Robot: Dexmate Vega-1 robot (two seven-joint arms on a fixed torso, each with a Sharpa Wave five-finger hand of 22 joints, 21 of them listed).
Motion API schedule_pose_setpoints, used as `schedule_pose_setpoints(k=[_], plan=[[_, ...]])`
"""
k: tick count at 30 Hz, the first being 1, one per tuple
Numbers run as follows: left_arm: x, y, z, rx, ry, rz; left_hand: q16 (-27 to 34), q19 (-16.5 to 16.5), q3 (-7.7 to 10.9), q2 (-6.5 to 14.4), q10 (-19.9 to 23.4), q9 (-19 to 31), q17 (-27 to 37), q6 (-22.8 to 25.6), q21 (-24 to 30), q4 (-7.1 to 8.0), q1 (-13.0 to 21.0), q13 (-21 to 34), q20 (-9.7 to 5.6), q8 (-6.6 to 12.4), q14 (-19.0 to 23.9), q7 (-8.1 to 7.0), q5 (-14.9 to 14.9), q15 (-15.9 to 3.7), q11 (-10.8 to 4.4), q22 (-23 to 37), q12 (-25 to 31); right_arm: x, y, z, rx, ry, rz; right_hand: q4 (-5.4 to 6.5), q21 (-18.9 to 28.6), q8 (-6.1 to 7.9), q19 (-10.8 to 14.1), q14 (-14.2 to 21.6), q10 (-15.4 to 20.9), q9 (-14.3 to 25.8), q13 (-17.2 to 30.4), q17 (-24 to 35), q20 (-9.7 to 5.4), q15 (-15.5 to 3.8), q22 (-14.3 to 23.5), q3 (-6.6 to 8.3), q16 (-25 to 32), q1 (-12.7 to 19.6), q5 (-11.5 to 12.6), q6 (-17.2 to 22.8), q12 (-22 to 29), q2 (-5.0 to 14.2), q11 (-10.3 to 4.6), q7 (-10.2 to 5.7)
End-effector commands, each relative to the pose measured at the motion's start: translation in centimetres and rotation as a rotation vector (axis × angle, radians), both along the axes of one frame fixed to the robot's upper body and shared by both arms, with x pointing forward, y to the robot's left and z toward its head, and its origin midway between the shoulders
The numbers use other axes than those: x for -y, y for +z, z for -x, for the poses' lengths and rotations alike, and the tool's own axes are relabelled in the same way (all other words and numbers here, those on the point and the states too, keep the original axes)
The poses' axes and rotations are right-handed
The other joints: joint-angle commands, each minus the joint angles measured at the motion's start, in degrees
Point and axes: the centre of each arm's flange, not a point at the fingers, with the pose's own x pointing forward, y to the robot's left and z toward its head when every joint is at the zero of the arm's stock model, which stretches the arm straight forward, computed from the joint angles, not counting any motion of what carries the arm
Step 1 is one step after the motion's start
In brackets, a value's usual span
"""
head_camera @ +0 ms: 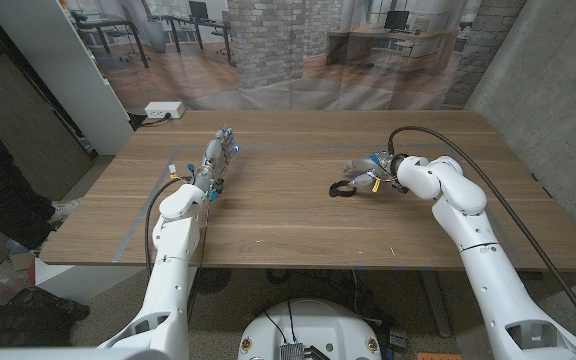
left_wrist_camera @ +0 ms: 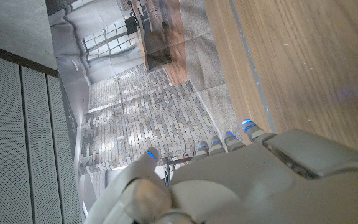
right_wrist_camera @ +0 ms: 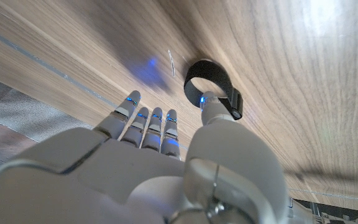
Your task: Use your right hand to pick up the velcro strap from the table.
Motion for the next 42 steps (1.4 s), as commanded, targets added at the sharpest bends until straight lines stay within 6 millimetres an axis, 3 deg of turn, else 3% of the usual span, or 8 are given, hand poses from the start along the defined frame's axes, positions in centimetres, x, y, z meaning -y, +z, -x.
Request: schedule_pose_setpoints(k=[1,29,42], plan=[[-0.27,-0.17,0.1,-0.003,0.002,0.001,-0.2,-1.6,-0.32,4.9,-2.4,0.3,0.2,-1.8,-0.2,0.1,0.2,0.1,-0.1,-0.11,-9.0,-0.24,0.2,-0.62,0.05,0.2,-0.2,-0.26,-0.58,-0.06,-0.003,-0.002,-0.001,-0.07,0.4,0.27,0.7,0.4,0.6,0.1,0.2,0.1,-0.93,-0.06,0.2,-0.06,0.2,0.4,0.2,0.8,0.4,-0.64,-0.16,-0.02],[-0.73,-0.02,-0.42,-0.007,-0.002,0.0,-0.2,-1.6,-0.48,4.9,-2.4,0.3,0.2,-1.9,-0.3,0.11,0.2,0.1,-0.1,-0.13,-9.0,-0.24,0.3,-0.62,-0.09,0.2,-0.2,-0.95,-0.69,-0.63,-0.007,-0.007,0.012,-0.08,0.3,0.73,1.2,1.0,1.2,0.2,0.2,0.1,-1.02,-0.22,0.2,-0.49,0.1,1.9,0.5,3.0,0.2,-0.87,-0.26,0.14],[-0.76,0.31,-0.79,-0.005,-0.003,-0.001,-0.2,-1.6,-0.56,4.9,-2.5,0.3,0.2,-1.9,-0.4,0.11,0.2,0.1,-0.13,-0.13,-9.1,-0.27,0.3,-0.64,0.02,0.2,-0.2,-1.09,-0.69,-0.8,0.029,0.0,0.005,-0.14,0.5,2.84,2.3,2.5,3.4,0.5,0.2,0.0,-1.34,-0.77,0.2,-0.91,0.2,4.0,0.8,10.0,0.5,-0.76,-0.35,0.4]])
